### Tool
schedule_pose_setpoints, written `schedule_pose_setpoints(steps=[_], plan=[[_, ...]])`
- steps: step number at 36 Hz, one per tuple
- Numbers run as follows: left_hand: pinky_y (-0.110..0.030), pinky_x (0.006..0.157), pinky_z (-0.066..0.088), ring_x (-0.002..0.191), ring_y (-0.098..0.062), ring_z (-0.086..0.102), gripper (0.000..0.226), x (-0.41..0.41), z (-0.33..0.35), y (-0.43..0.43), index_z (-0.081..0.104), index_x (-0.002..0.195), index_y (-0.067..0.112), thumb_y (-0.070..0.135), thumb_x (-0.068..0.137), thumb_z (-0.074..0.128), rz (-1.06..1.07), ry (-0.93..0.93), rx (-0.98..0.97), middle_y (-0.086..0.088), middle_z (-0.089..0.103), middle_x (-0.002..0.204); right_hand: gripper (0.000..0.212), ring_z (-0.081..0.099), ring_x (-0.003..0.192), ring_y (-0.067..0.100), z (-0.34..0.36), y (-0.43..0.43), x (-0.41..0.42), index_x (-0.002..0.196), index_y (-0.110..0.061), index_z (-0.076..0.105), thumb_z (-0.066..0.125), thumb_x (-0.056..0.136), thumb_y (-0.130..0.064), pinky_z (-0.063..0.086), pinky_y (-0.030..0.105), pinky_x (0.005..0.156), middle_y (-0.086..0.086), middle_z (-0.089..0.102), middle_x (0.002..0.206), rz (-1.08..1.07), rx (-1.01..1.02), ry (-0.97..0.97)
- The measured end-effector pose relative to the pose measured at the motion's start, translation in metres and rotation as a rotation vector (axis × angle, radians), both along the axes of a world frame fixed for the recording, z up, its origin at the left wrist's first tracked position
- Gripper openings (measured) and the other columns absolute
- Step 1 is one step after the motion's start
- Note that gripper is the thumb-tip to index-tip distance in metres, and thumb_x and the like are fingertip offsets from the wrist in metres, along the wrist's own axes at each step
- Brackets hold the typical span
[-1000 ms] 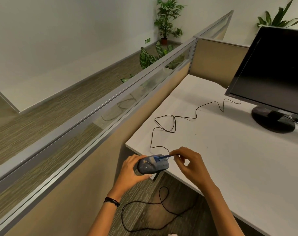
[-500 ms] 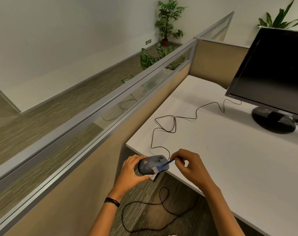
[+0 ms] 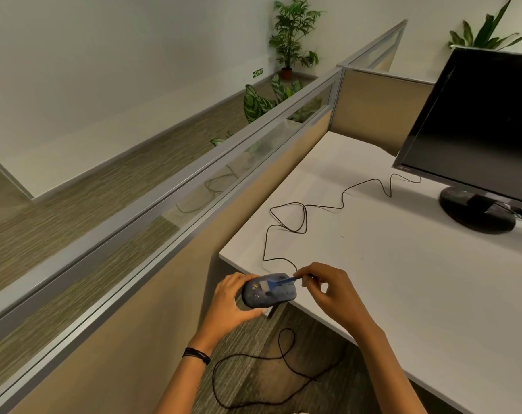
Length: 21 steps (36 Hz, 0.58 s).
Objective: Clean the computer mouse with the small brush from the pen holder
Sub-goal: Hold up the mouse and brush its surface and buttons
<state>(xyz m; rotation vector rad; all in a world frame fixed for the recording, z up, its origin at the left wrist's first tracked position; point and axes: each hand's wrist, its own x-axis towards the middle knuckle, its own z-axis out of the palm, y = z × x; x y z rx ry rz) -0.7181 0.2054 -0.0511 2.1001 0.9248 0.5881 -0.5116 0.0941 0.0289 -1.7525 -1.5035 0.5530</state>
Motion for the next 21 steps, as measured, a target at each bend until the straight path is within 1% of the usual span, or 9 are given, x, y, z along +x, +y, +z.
schedule_pose_setpoints(steps=[2, 4, 6, 9, 11, 13, 15, 19, 21], plan=[[-0.029, 0.095, 0.037, 0.107, 0.000, 0.043, 0.061, 0.0013, 0.0002, 0.0006, 0.045, 0.113, 0.046, 0.044, 0.063, 0.081, -0.002, -0.002, 0.002, 0.029, 0.046, 0.107, 0.018, 0.058, 0.072, 0.007, -0.0006, 0.0011, 0.0007, 0.088, -0.025, 0.065, 0.054, 0.088, -0.011, 0.051, 0.022, 0.066, -0.014, 0.064, 0.082, 0.008, -0.006, 0.007], [-0.031, 0.095, 0.037, 0.106, -0.004, 0.045, 0.061, 0.0022, 0.0001, 0.0010, 0.044, 0.112, 0.047, 0.045, 0.063, 0.081, 0.000, -0.005, 0.003, 0.028, 0.046, 0.107, 0.021, 0.057, 0.071, 0.006, -0.0011, 0.0022, 0.0001, 0.084, -0.027, 0.063, 0.053, 0.087, -0.009, 0.049, 0.021, 0.064, -0.018, 0.062, 0.079, 0.000, 0.018, 0.012], [-0.030, 0.096, 0.037, 0.107, -0.001, 0.044, 0.062, 0.0022, -0.0007, 0.0015, 0.042, 0.111, 0.051, 0.045, 0.063, 0.081, 0.005, -0.008, 0.006, 0.029, 0.046, 0.108, 0.021, 0.056, 0.073, 0.006, -0.0013, 0.0031, -0.0014, 0.088, -0.028, 0.063, 0.053, 0.088, -0.009, 0.048, 0.018, 0.064, -0.022, 0.060, 0.080, -0.020, 0.058, 0.014], [-0.026, 0.096, 0.035, 0.108, 0.005, 0.040, 0.063, 0.0022, -0.0014, 0.0021, 0.039, 0.110, 0.055, 0.046, 0.063, 0.080, 0.010, -0.007, 0.010, 0.031, 0.044, 0.110, 0.020, 0.058, 0.075, 0.008, -0.0025, 0.0046, -0.0020, 0.096, -0.026, 0.064, 0.054, 0.089, -0.011, 0.049, 0.020, 0.067, -0.017, 0.062, 0.084, -0.021, 0.061, 0.003], [-0.028, 0.096, 0.036, 0.108, 0.003, 0.042, 0.063, 0.0027, -0.0013, 0.0027, 0.041, 0.110, 0.055, 0.047, 0.062, 0.080, 0.011, -0.014, 0.008, 0.029, 0.046, 0.109, 0.020, 0.058, 0.075, 0.008, -0.0037, 0.0054, -0.0014, 0.093, -0.026, 0.065, 0.053, 0.089, -0.010, 0.049, 0.020, 0.067, -0.016, 0.062, 0.083, -0.008, 0.034, 0.006], [-0.030, 0.095, 0.038, 0.108, -0.001, 0.044, 0.061, 0.0032, -0.0014, 0.0031, 0.043, 0.111, 0.053, 0.051, 0.061, 0.079, 0.011, -0.016, 0.002, 0.024, 0.049, 0.108, 0.022, 0.057, 0.076, 0.005, -0.0042, 0.0055, -0.0009, 0.088, -0.026, 0.064, 0.051, 0.088, -0.009, 0.048, 0.017, 0.065, -0.019, 0.062, 0.081, -0.002, 0.023, 0.019], [-0.032, 0.096, 0.039, 0.108, -0.005, 0.045, 0.062, 0.0027, -0.0020, 0.0037, 0.045, 0.113, 0.050, 0.053, 0.061, 0.078, 0.016, -0.013, 0.000, 0.021, 0.051, 0.109, 0.024, 0.057, 0.076, 0.005, -0.0042, 0.0054, -0.0001, 0.086, -0.028, 0.063, 0.050, 0.088, -0.008, 0.048, 0.018, 0.065, -0.020, 0.061, 0.081, -0.014, 0.038, 0.030], [-0.024, 0.096, 0.035, 0.111, 0.004, 0.040, 0.063, 0.0008, -0.0024, 0.0047, 0.041, 0.111, 0.058, 0.050, 0.062, 0.079, 0.024, -0.017, 0.008, 0.030, 0.046, 0.112, 0.023, 0.057, 0.078, 0.005, -0.0025, 0.0061, 0.0018, 0.096, -0.027, 0.064, 0.051, 0.090, -0.010, 0.048, 0.015, 0.070, -0.021, 0.060, 0.084, -0.015, 0.071, 0.027], [-0.027, 0.097, 0.037, 0.111, 0.003, 0.040, 0.064, 0.0010, -0.0018, 0.0046, 0.042, 0.113, 0.055, 0.048, 0.062, 0.080, 0.027, -0.019, -0.005, 0.027, 0.047, 0.112, 0.023, 0.057, 0.077, 0.004, -0.0026, 0.0066, 0.0024, 0.095, -0.028, 0.064, 0.051, 0.090, -0.010, 0.047, 0.012, 0.069, -0.022, 0.059, 0.083, -0.005, 0.051, 0.018]])
